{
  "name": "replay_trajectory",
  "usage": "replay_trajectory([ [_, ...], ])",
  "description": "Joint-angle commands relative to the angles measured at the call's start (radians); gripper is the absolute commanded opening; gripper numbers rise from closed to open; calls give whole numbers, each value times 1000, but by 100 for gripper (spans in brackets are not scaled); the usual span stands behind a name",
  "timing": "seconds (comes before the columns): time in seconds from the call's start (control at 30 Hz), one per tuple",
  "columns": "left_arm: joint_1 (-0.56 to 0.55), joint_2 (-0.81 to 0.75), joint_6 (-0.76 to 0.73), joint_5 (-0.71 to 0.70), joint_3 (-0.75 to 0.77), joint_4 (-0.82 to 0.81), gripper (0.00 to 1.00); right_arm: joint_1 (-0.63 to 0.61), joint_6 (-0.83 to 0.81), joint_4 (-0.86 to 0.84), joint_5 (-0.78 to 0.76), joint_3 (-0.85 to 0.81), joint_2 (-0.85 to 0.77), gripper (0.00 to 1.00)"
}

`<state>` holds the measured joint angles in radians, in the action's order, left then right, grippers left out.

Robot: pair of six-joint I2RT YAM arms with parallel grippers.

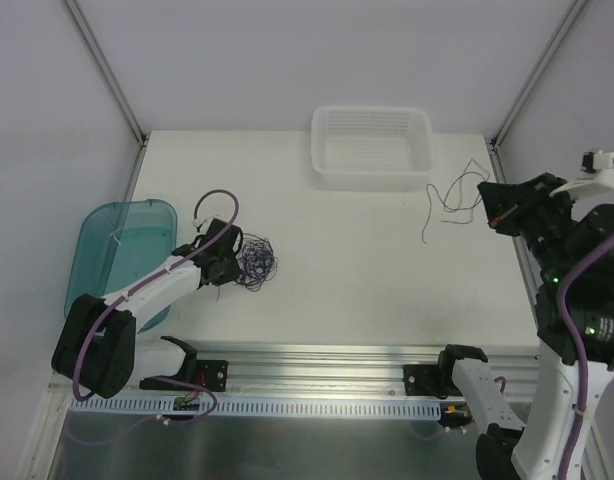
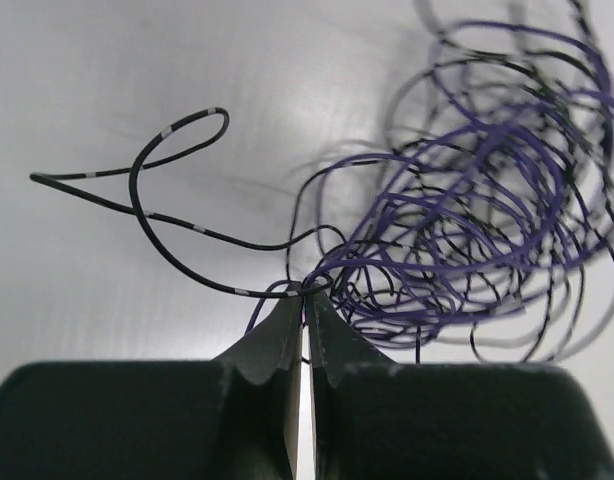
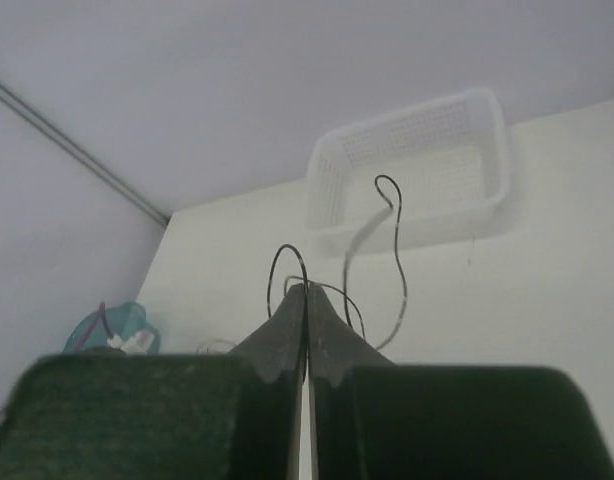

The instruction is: Untangle the cables

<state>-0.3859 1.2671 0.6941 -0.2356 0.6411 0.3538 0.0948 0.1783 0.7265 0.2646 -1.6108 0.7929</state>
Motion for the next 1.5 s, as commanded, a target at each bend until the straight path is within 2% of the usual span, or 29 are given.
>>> replay_trajectory([
  [0.0, -62, -60, -16, 70, 44, -32, 0, 5, 52, -74, 148, 176, -4, 1],
  [0.13, -204, -86, -42, 113, 92, -45, 2, -4, 59, -114, 199, 348, -30, 1],
  [0.23, -269, -97, -71, 156, 123, -61, 15, -39, 41, -133, 217, 452, -35, 1],
  [0.33, -329, -133, -106, 185, 141, -70, 42, -91, 9, -130, 216, 511, -34, 1],
  [0.37, -353, -158, -117, 196, 146, -78, 59, -93, 0, -128, 214, 520, -35, 1],
  [0.5, -404, -213, -174, 234, 186, -95, 84, -159, -23, -133, 211, 563, -37, 1],
  [0.57, -429, -230, -217, 280, 206, -104, 89, -202, -31, -140, 212, 580, -38, 1],
  [0.77, -534, -209, -309, 380, 265, -243, 91, -337, -8, -208, 197, 623, -41, 1],
  [0.87, -590, -175, -347, 369, 279, -346, 93, -388, 32, -251, 185, 644, -40, 1],
  [1.17, -720, -48, -446, 211, 252, -668, 91, -495, 121, -367, 108, 689, -64, 1],
  [1.27, -738, 0, -465, 150, 252, -726, 90, -514, 139, -397, 102, 706, -76, 1],
  [1.37, -760, 44, -490, 110, 253, -763, 87, -530, 153, -404, 91, 713, -81, 1],
  [1.47, -774, 71, -501, 91, 259, -792, 71, -546, 158, -409, 81, 719, -87, 1],
])
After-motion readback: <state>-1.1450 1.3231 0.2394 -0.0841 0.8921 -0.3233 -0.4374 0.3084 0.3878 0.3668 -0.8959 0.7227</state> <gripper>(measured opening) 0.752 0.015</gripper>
